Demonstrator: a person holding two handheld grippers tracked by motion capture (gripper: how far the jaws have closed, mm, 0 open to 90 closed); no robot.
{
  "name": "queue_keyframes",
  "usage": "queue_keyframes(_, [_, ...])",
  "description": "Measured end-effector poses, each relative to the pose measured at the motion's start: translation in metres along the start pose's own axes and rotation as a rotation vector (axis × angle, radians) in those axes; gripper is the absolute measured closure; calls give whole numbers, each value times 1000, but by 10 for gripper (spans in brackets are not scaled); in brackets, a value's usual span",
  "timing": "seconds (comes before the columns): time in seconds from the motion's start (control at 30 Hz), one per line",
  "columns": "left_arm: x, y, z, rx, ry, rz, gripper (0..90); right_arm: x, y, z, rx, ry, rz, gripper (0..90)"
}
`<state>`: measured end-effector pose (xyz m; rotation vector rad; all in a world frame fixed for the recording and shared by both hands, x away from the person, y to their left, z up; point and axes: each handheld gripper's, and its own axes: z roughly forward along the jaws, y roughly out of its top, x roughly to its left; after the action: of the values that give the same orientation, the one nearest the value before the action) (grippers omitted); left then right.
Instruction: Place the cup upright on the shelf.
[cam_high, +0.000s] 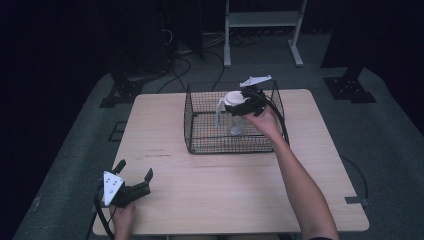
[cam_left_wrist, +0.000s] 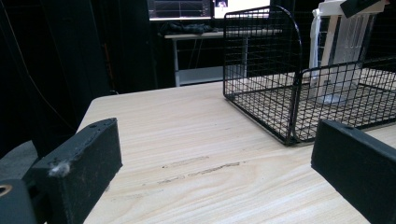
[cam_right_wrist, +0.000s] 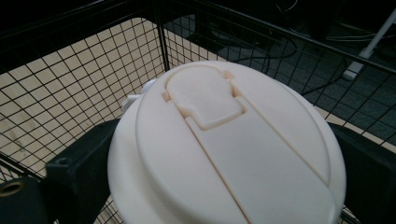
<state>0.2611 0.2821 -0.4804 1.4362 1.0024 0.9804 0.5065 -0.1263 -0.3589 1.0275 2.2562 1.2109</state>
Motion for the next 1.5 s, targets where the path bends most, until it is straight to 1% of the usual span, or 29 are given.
queue_keyframes(0.13, [0,0,0,0,0,1,9,1,0,-1,-6,-5,-2,27])
queue_keyframes(0.27, [0,0,0,0,0,1,9,0,0,-3,-20,4,10,24])
queue_keyframes(0.33, [0,0,0,1,1,3,9,1,0,-4,-24,-9,10,16])
queue_keyframes(0.47, [-1,0,0,1,1,5,9,1,-1,-6,-36,-14,16,14])
queue_keyframes(0.53, [-1,0,0,2,1,5,9,1,-1,-8,-52,-20,19,7])
queue_keyframes(0.8, [-1,0,0,1,0,5,9,1,1,-14,-71,-15,31,7])
queue_keyframes(0.93, [-1,0,0,1,1,6,9,2,2,-18,-78,-30,21,7])
queue_keyframes(1.07, [-1,0,0,1,2,8,9,2,2,-23,-82,-30,22,7])
queue_keyframes(1.13, [-2,0,0,-1,2,8,9,2,3,-25,-90,-39,21,7])
queue_keyframes(1.4, [-2,0,0,0,3,9,9,0,3,-33,-101,-37,31,7])
queue_keyframes(1.43, [-2,0,0,-1,3,8,9,0,3,-35,-105,-43,29,7])
queue_keyframes(1.5, [-2,0,0,-2,4,7,9,-1,2,-38,-112,-36,35,7])
